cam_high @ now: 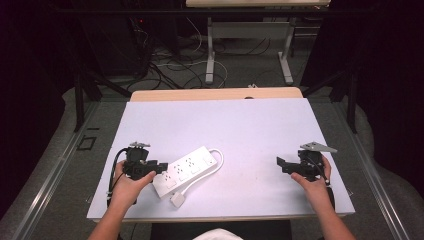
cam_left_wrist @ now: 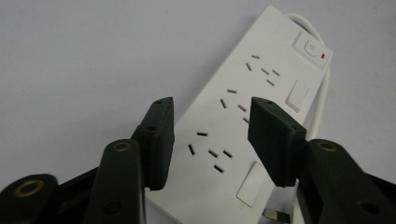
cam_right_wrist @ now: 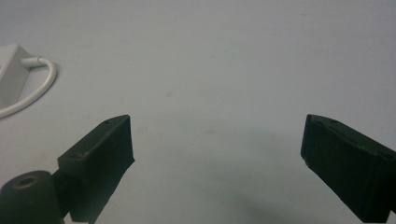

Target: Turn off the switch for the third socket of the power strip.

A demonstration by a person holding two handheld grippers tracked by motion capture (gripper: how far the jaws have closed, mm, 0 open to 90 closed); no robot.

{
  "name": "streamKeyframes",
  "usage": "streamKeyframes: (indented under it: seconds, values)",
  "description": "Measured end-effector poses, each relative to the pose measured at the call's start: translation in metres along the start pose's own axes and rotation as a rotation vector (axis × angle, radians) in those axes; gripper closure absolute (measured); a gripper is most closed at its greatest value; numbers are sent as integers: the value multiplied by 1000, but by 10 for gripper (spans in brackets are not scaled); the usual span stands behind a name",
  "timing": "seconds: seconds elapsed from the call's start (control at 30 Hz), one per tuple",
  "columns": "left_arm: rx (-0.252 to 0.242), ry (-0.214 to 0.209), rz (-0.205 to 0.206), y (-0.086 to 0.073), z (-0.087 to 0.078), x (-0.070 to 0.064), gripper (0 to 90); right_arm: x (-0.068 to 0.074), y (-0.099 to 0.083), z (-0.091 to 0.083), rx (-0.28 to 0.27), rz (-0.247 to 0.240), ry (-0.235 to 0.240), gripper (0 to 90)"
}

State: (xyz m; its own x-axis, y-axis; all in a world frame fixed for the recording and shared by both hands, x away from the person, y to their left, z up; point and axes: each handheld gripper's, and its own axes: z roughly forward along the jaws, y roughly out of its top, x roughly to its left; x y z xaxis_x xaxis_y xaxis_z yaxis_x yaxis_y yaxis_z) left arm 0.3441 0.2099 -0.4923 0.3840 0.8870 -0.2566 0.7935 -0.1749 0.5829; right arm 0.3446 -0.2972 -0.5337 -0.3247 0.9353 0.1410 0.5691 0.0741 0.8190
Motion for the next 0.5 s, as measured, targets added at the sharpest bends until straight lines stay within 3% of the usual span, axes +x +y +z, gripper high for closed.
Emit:
streamKeyframes:
  seconds: [0.33,0.5]
  values:
    - [-57,50,7,2,-3,16,398,-1,0,0,-3,-5,-1,86]
    - [-87,81,32,-1,-3,24,375,-1,0,0,-5,-6,-3,86]
